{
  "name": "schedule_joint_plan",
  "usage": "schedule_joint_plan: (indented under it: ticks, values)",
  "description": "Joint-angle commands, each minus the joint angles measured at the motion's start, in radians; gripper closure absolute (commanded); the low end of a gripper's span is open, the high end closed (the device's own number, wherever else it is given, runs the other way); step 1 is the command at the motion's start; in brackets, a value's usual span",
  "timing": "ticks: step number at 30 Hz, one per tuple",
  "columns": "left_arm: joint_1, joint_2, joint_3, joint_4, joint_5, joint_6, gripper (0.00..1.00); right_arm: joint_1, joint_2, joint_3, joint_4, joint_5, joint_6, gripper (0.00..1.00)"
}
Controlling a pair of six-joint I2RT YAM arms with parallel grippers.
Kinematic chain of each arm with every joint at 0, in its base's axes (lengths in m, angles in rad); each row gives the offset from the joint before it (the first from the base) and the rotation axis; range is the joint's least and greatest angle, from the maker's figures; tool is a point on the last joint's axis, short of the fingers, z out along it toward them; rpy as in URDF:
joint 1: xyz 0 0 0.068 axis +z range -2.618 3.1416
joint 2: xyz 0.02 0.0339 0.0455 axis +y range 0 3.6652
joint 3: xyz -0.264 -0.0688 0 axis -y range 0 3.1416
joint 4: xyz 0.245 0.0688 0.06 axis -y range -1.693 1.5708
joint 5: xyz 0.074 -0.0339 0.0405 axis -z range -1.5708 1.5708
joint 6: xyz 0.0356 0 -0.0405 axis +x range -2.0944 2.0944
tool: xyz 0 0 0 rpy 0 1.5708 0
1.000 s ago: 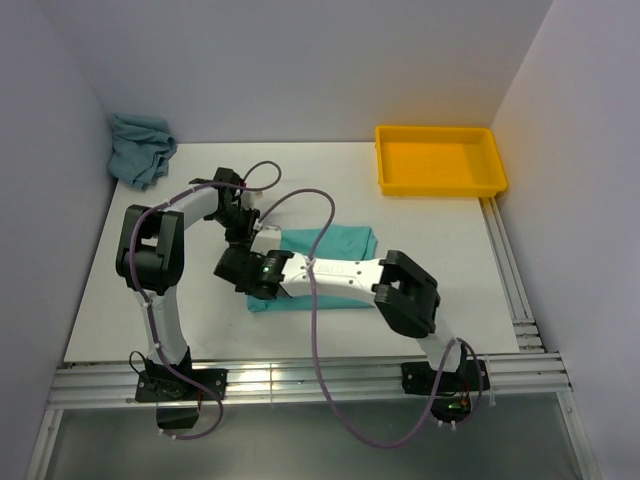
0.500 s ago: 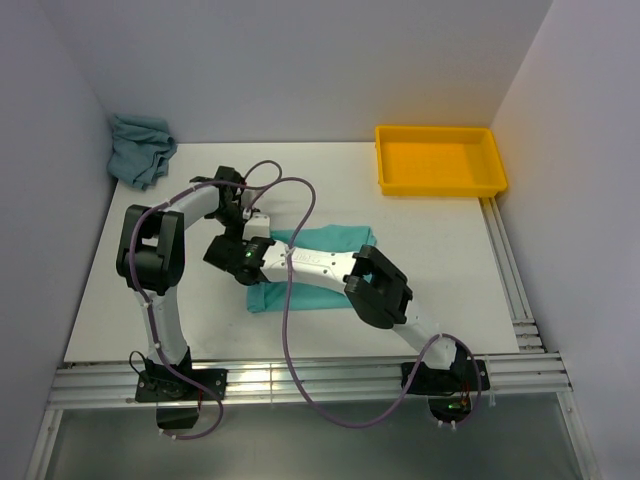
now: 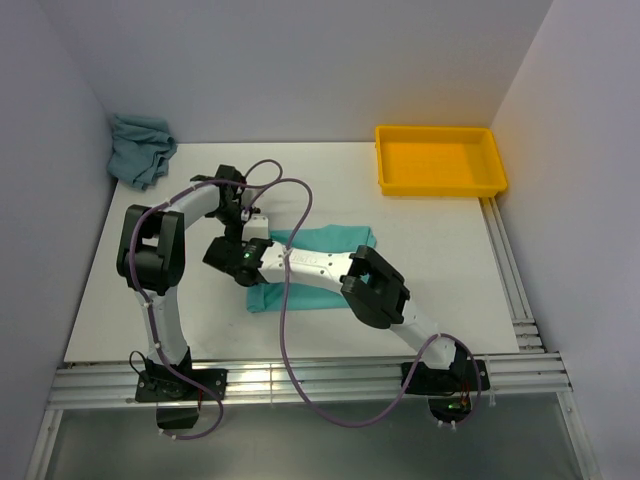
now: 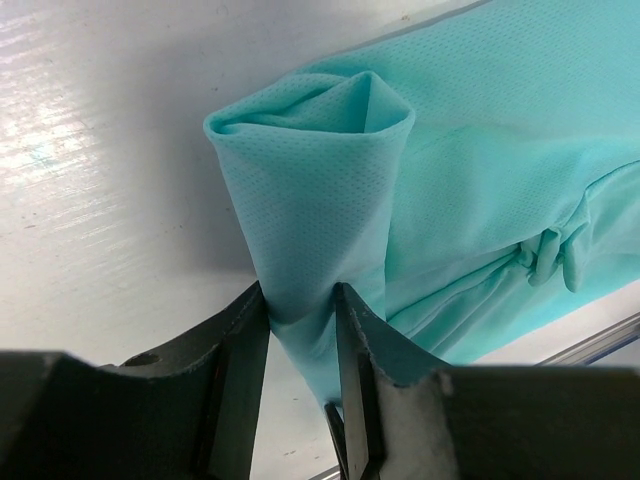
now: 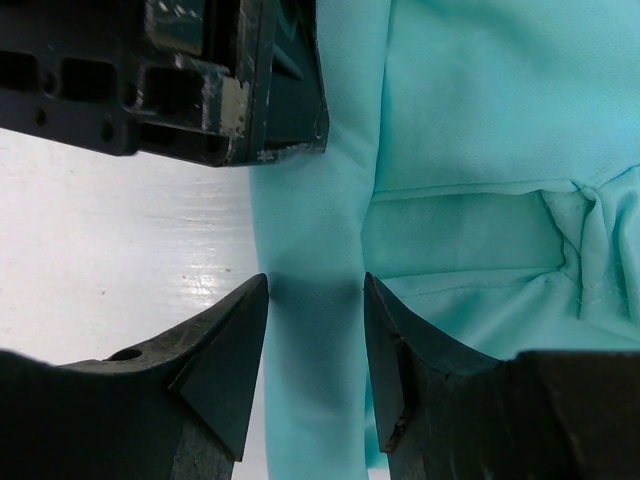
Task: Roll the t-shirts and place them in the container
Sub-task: Roll the tshirt
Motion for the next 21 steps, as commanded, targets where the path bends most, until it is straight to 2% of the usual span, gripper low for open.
schedule_joint_plan:
  ticks: [1, 21]
  values:
    - [-0.006, 0.006, 0.043, -0.013, -0.004, 0.011, 0.62, 0.009, 0.029, 0.030, 0.002, 0.027, 0.009, 0.50]
    - [-0.010, 0.033, 0.073, -0.026, 0.001, 0.011, 0.59, 0.035, 0.039, -0.065, 0.012, 0.009, 0.076, 0.51]
